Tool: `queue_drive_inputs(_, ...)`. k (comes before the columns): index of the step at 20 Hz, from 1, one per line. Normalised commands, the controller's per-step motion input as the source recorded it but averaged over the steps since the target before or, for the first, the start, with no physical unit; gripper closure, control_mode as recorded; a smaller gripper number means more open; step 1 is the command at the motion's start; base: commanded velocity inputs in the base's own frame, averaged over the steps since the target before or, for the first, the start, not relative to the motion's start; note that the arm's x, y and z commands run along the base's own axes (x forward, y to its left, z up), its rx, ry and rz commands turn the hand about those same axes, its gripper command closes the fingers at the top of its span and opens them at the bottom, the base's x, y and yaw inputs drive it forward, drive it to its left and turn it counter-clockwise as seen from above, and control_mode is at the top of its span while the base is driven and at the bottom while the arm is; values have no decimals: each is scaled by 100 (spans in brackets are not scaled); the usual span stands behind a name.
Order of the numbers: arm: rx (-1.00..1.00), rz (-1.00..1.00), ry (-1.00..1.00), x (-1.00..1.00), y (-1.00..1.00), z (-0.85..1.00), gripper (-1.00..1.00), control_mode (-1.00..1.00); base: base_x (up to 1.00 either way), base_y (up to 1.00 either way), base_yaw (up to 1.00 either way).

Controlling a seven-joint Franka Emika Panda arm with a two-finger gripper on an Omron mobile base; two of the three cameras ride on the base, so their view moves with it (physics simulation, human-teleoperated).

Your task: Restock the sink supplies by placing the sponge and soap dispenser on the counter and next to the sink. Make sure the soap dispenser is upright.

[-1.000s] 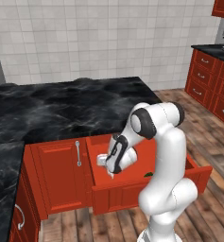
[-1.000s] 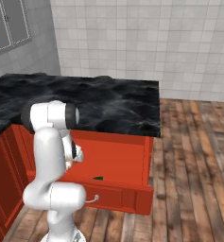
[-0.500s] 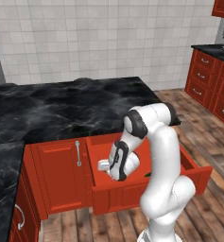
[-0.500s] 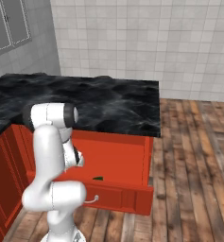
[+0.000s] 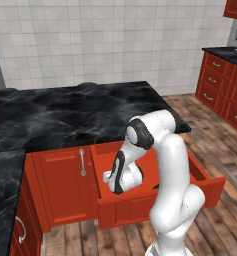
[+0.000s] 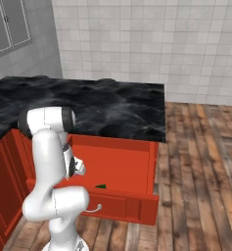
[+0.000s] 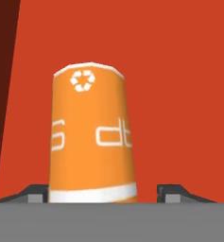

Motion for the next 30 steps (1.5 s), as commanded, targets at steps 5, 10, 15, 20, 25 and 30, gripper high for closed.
queue_drive_inputs(5,0,0,-1,0,0,15,100,-100,0,0,0)
queue_drive_inputs(10,0,0,-1,0,-3,76,100,-100,0,0,0)
queue_drive_inputs(15,2,2,-12,-18,-12,100,100,-100,0,0,0)
queue_drive_inputs(20,5,1,-9,-64,-5,100,100,-100,0,0,0)
queue_drive_inputs(25,8,0,-2,-62,0,100,100,-100,0,0,0)
queue_drive_inputs(30,7,0,0,-46,-3,100,100,-100,0,0,0)
